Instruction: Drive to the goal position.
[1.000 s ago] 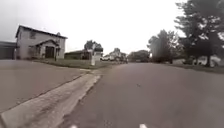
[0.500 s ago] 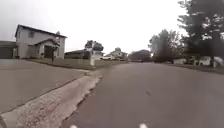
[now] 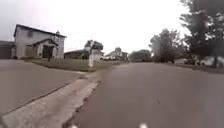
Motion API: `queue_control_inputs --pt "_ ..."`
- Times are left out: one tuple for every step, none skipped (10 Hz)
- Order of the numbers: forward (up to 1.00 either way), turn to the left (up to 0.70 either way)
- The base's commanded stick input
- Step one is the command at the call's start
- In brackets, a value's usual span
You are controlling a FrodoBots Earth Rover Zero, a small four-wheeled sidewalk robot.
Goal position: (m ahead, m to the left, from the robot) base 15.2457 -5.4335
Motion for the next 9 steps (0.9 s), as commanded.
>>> queue_control_inputs --pt "1.0 -0.24" --pt "1.0 0.0" --pt "1.0 0.0" --pt "1.0 0.0" --pt "1.0 0.0" --pt "1.0 0.0" --pt "1.0 0.0" --pt "1.0 0.0" --pt "1.0 0.0"
